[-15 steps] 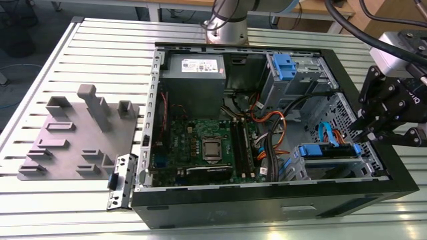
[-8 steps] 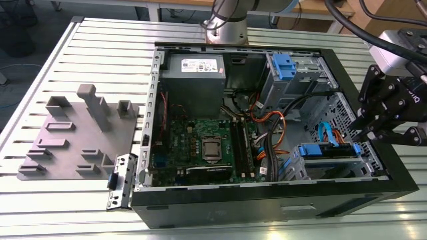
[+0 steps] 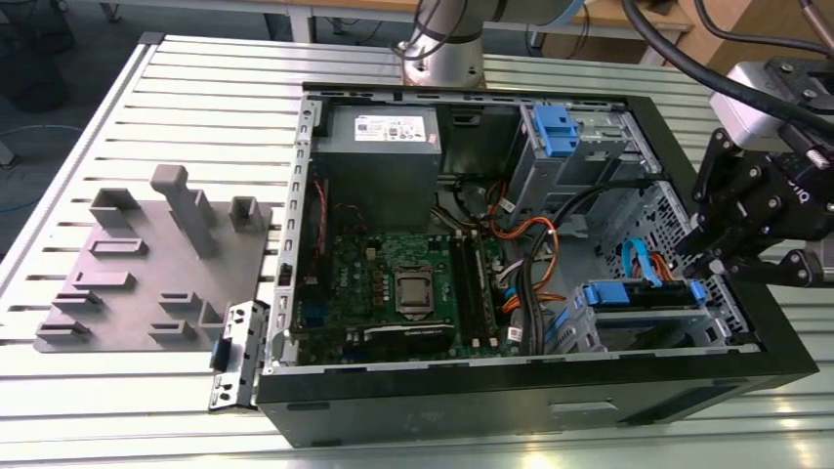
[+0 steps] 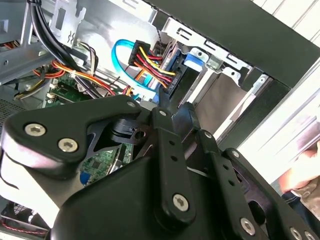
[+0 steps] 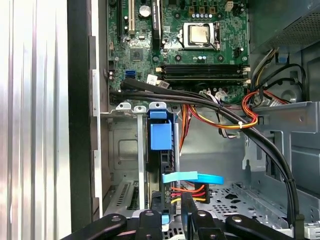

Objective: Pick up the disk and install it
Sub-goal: 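Insert the second disk wire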

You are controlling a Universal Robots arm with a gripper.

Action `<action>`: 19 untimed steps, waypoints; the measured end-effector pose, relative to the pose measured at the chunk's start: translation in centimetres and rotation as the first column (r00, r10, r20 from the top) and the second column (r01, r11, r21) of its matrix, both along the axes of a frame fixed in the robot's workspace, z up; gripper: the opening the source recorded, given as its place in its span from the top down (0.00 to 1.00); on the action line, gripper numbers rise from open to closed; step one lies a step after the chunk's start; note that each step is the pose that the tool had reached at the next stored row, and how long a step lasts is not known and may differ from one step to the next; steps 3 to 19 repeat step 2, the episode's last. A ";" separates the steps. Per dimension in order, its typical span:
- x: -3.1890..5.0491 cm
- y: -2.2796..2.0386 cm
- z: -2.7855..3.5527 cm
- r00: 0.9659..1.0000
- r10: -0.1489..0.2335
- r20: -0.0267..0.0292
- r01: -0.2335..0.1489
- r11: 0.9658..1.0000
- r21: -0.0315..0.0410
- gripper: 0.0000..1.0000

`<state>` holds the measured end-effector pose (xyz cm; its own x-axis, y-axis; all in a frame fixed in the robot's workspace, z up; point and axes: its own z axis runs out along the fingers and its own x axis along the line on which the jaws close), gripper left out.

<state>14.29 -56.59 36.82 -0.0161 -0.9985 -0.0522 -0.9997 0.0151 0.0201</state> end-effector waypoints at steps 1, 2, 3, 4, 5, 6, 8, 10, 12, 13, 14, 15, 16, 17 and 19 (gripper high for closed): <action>-0.01 0.00 0.00 1.000 0.000 0.000 0.000 1.000 0.000 0.70; -0.02 0.00 0.00 1.000 0.000 0.000 0.000 1.000 0.000 0.70; -0.02 0.00 0.00 1.000 0.000 0.000 0.000 1.000 0.000 0.70; -0.02 0.00 0.00 1.000 0.000 0.000 0.000 1.000 0.000 0.70; -0.02 0.00 0.00 1.000 0.000 0.000 0.000 1.000 0.000 0.70; -0.02 0.00 0.00 1.000 0.000 0.000 0.000 1.000 0.000 0.70; -0.02 0.00 0.00 1.000 0.000 0.000 0.000 1.000 0.000 0.70; -0.02 0.00 0.00 1.000 0.000 0.000 0.000 1.000 0.000 0.70; -0.02 0.00 0.00 1.000 0.000 0.000 0.000 1.000 0.000 0.70; -0.02 0.00 0.00 1.000 0.000 0.000 0.000 1.000 0.000 0.70; -0.02 0.00 0.00 1.000 0.000 0.000 0.000 1.000 0.000 0.70; -0.02 0.00 0.00 1.000 0.000 0.000 0.000 1.000 0.000 0.70; -0.02 0.00 0.00 1.000 0.000 0.000 0.000 1.000 0.000 0.70; -0.02 0.00 0.00 1.000 0.000 0.000 0.000 1.000 0.000 0.70; -0.02 0.00 0.00 1.000 0.000 0.000 0.000 1.000 0.000 0.70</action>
